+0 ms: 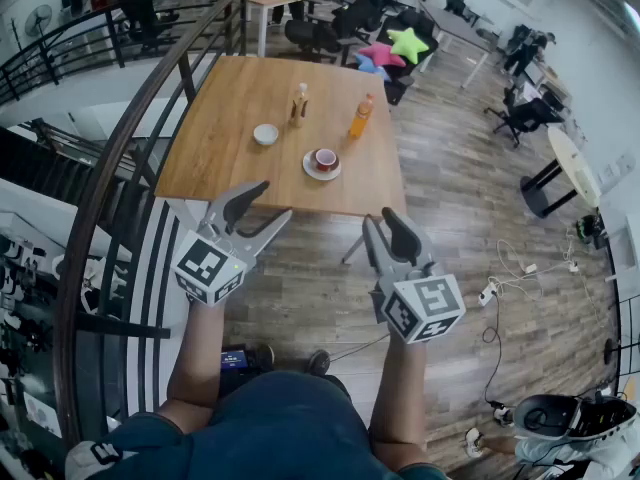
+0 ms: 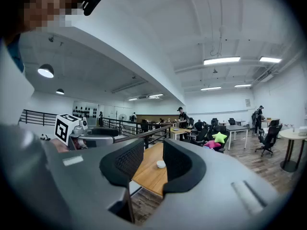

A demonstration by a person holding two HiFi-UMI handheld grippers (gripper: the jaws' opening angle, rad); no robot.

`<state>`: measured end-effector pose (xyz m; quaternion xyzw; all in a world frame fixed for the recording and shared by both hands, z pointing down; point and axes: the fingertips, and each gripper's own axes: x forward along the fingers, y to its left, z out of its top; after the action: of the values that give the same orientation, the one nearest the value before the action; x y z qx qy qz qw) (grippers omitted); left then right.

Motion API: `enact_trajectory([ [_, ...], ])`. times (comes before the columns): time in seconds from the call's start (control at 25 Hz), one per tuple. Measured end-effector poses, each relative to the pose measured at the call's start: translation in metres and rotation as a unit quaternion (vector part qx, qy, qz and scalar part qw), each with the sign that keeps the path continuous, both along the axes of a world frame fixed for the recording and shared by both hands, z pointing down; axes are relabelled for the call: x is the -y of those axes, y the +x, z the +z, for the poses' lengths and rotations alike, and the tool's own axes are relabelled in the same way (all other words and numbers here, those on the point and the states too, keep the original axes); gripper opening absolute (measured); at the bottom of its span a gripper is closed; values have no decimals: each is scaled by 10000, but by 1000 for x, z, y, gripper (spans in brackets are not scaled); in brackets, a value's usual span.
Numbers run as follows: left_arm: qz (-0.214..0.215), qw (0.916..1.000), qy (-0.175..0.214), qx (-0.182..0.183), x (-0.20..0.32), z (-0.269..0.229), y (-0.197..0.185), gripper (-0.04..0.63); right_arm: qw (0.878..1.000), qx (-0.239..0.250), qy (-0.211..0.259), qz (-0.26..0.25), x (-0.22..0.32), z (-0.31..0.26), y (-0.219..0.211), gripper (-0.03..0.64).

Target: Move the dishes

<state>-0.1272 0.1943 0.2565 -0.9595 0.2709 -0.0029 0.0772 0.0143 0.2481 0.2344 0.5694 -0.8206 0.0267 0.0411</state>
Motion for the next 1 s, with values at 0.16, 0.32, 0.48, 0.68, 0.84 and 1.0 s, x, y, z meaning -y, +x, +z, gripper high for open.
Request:
enact_trajectory([
  [0.16,7,10000,4,8,-2,5,-3,213,10000,-10,-21,16,-1,7,-3,114],
  [0.32,10,10000,-10,15,-2,10,-5,213,10000,-23,-55,39,-2,12,-5,114],
  [0.48,31,10000,-37,17,4,8,-6,213,9999,6,-103,134,4,7,-6,114],
  [0.68,77,9999,-80,0,7,10,-10,213,9997,-8,-154,170,7,12,-10,114],
  [0.84,148,9998,-112,-2,11,10,-12,213,9995,13,-190,263,9,9,-14,114],
  [1.0,242,9996,-149,-19,17,13,-16,213,9992,106,-167,358,13,12,-17,115],
])
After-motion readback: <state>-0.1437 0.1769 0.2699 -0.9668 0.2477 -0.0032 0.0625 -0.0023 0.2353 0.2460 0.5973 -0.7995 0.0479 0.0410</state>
